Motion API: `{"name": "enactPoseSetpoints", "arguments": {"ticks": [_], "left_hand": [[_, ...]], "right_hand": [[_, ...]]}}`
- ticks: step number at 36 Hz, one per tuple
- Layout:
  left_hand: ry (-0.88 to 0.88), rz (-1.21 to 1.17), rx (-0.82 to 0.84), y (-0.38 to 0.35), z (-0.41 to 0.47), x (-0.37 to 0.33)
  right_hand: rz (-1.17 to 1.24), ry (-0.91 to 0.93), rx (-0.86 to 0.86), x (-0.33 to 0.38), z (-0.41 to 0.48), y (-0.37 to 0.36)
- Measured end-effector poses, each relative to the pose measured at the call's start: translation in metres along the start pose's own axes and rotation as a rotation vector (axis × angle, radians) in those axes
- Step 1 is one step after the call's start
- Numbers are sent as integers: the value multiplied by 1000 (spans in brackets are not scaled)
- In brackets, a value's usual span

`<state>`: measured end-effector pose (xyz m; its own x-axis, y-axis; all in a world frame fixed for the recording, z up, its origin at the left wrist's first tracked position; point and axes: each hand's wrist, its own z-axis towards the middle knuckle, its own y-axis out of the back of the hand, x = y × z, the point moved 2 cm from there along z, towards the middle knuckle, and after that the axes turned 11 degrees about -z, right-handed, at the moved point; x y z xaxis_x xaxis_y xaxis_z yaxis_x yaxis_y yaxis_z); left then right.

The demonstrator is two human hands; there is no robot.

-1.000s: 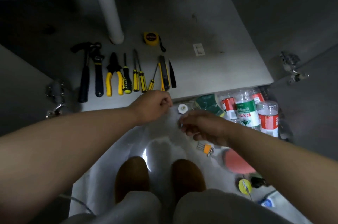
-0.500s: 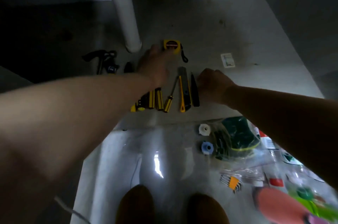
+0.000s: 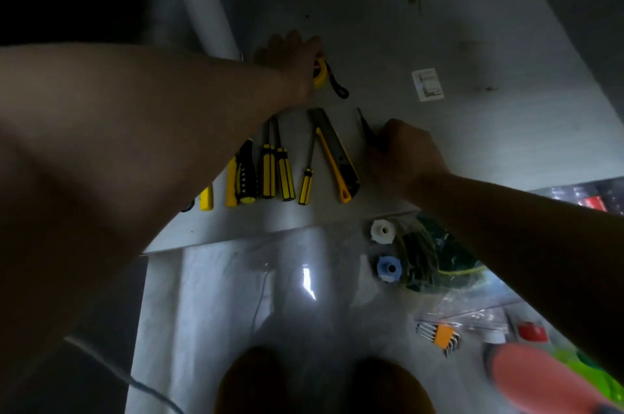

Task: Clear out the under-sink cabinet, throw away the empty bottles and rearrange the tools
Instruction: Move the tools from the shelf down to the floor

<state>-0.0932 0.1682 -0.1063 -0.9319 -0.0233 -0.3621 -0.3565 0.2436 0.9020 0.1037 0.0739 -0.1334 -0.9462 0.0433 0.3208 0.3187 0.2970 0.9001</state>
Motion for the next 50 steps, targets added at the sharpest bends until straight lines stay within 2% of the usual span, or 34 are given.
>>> {"name": "enactPoseSetpoints", "arguments": {"ticks": [3, 6, 8, 10, 14, 17, 19, 22, 25, 31, 37, 41, 45, 47, 50], "left_hand": [[20, -59, 20, -3, -4, 1], [34, -105, 21, -5, -13, -1], [40, -151, -9, -5, -22, -3], [13, -227, -57, -3, -36, -6], [-120, -411, -139, 2, -85, -18], [-223, -513, -79, -3, -133, -27], [-244, -615, -9, -10, -166, -27], [-231, -686, 22, -24, -210, -28], [-218, -784, 88, -42, -243, -28], [-2, -935, 318, -90, -285, -16], [229, -977, 430, -125, -297, -2], [372, -1010, 467, -132, -290, -3], [421, -1041, 565, -137, -280, -7], [437, -1049, 573, -140, -276, -9], [507, -1138, 558, -142, -273, -12]], "right_hand": [[77, 41, 44, -10, -9, 2], [209, 82, 159, -18, -28, 5], [446, 82, 326, -24, -47, 7], [577, 112, 508, -32, -72, 7], [484, 115, 683, -48, -116, -11], [398, 34, 796, -56, -139, -37], [344, -3, 762, -54, -147, -54], [281, -6, 586, -46, -148, -74], [239, -21, 517, -41, -146, -91], [289, -102, 443, -40, -136, -108], [251, -103, 409, -37, -130, -110], [249, -112, 228, -29, -147, -106], [254, -5, 99, -24, -171, -102], [326, -8, 116, -28, -179, -102], [496, 28, 305, -33, -191, -103]]}}
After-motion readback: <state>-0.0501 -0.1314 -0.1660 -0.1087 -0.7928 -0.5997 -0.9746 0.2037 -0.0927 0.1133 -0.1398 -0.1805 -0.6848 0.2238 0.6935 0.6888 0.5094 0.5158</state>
